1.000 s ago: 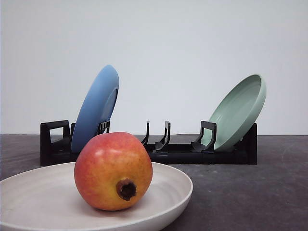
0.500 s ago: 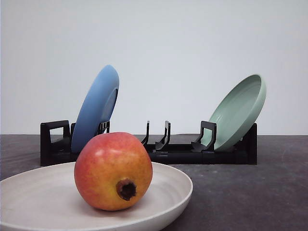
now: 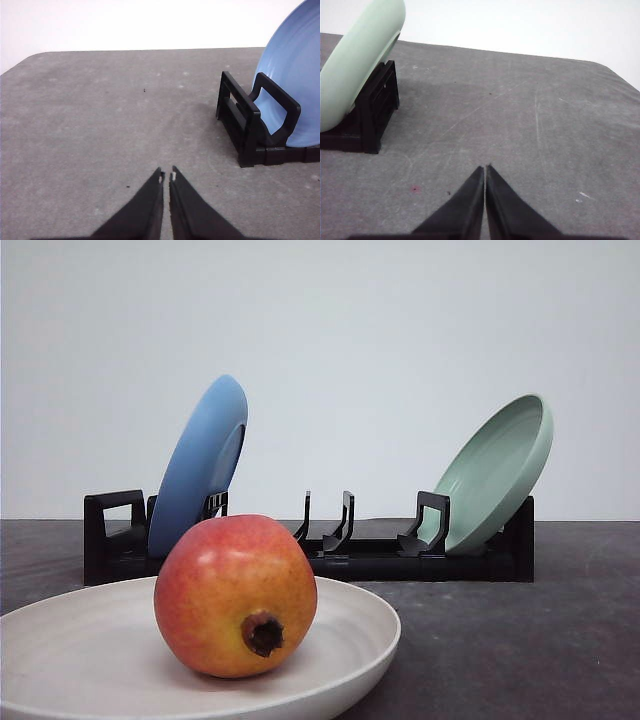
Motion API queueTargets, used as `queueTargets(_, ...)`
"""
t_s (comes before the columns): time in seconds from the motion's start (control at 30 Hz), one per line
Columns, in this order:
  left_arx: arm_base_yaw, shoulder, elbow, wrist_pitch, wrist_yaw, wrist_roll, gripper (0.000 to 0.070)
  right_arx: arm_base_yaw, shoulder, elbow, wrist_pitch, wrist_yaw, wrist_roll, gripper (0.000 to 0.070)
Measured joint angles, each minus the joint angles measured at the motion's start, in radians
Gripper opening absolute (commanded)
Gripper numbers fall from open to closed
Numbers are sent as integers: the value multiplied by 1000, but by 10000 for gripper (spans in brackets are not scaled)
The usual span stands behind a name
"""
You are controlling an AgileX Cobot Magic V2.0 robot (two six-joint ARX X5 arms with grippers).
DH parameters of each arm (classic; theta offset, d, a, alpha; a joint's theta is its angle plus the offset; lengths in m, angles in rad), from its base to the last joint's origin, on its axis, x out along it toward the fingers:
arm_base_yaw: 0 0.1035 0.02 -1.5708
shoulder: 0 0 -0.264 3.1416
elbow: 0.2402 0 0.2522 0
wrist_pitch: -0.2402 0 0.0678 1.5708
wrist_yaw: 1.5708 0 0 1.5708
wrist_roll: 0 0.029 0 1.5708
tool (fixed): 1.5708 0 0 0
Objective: Place pomegranate in white plate
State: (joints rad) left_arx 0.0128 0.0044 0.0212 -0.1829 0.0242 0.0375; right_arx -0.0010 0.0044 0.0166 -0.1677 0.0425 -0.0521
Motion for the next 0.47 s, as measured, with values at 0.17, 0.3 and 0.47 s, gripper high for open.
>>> queueTargets(0.17, 0, 0, 0, 0, 0, 0, 0, 0, 0, 0, 0, 0, 0, 0)
queueTargets(0.3, 0, 0, 0, 0, 0, 0, 0, 0, 0, 0, 0, 0, 0, 0)
queueTargets(0.47, 0, 0, 0, 0, 0, 0, 0, 0, 0, 0, 0, 0, 0, 0)
